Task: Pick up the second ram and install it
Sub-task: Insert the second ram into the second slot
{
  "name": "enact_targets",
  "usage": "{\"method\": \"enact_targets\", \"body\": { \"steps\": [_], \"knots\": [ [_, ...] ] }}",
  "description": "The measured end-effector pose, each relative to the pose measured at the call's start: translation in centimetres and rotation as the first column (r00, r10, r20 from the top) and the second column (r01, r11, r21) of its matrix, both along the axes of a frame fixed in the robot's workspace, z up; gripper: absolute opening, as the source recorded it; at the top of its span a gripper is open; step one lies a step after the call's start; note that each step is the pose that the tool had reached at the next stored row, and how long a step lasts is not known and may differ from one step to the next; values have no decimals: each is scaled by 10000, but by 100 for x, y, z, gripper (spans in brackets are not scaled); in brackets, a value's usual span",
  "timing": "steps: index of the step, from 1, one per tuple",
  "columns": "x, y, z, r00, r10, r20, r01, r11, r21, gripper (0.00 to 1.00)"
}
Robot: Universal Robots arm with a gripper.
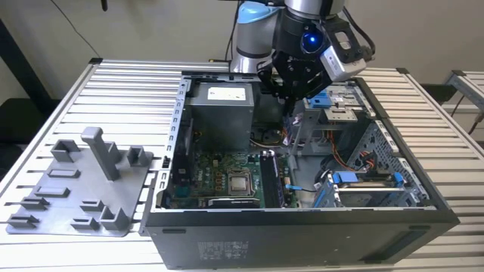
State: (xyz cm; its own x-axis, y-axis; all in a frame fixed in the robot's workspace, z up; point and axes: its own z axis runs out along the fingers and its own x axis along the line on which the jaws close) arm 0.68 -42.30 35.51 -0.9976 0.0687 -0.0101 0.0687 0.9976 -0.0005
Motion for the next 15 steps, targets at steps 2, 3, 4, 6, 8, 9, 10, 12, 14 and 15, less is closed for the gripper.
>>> {"method": "enact_targets", "body": {
  "steps": [2,3,4,6,8,9,10,12,14,15],
  "knots": [
    [3,0,-9,10000,2,-45,-2,10000,1,14],
    [3,0,-13,10000,4,-65,-4,10000,1,14],
    [3,0,-16,10000,6,-77,-6,10000,-1,14],
    [3,0,-25,10000,12,-81,-12,10000,0,14],
    [3,0,-30,10000,56,-82,-56,10000,-1,14],
    [3,0,-33,9999,91,-82,-91,10000,-1,14],
    [4,0,-36,9999,118,-81,-118,9999,-1,14],
    [4,0,-40,9998,162,-82,-162,9999,0,14],
    [4,0,-44,9998,163,-81,-163,9999,0,14],
    [4,0,-44,9998,163,-82,-163,9999,-1,14]
  ]
}}
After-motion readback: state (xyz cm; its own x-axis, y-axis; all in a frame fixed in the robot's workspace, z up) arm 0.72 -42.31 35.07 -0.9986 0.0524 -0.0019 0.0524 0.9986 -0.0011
